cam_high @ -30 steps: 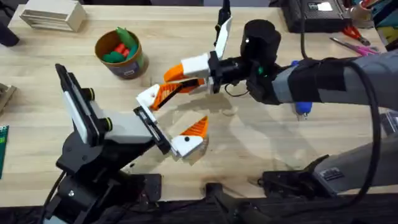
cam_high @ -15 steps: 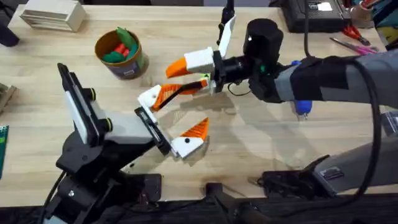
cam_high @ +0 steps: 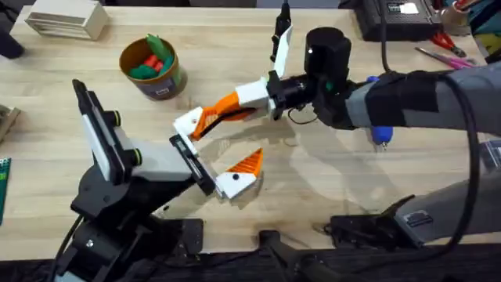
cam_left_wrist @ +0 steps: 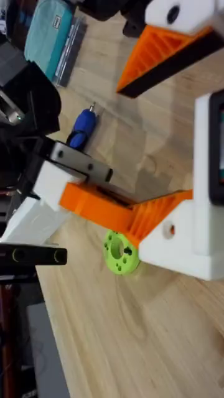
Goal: Pick up the gripper from the table and insert it into the empty holder that is missing its gripper. Then pick up a screw, insert it into the mounting hole, and use the screwdriver to tighten it. Finally, clean up the table by picking up the vegetable and placing it into the bucket.
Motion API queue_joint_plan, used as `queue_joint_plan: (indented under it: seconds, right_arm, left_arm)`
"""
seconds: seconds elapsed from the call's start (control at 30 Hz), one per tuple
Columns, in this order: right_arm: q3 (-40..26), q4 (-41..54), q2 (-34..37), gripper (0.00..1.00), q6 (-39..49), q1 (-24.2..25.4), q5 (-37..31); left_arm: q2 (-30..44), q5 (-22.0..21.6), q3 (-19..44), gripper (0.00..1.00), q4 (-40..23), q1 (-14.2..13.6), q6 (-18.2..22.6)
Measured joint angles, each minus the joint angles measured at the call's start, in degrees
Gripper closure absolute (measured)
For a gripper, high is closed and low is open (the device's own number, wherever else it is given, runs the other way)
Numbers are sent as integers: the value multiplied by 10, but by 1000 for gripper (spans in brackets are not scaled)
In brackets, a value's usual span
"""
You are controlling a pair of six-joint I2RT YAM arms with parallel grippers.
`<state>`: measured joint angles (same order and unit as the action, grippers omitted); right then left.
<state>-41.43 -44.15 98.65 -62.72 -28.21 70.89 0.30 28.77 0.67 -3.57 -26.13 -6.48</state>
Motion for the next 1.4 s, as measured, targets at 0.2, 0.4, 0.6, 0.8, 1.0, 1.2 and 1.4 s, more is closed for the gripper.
queue_joint_plan:
  seconds: [0.2, 0.4, 0.6, 0.8, 1.0, 1.2, 1.4]
  right_arm:
    - [-1, -1, 0, 984, -3, 1, 0]
    - [-1, -5, 0, 985, -15, -4, -20]
    - [-2, -12, 0, 985, -39, -24, -70]
    - [-5, -16, 0, 985, -55, -41, -116]
    - [-5, -19, 0, 985, -63, -52, -145]
    - [-5, -21, 0, 986, -63, -53, -158]
    - [-5, -26, 0, 986, -63, -52, -160]
  left_arm:
    - [0, 0, 0, 15, 0, 0, 0]
    - [0, -5, 0, 12, 0, 0, -2]
    - [0, -29, 0, 13, -1, 4, -11]
    - [0, -51, 0, 13, -2, 7, -16]
    - [0, -68, 0, 13, -3, 7, -19]
    - [1, -74, 0, 13, -3, 7, -21]
    - [1, -76, 0, 13, -3, 7, -19]
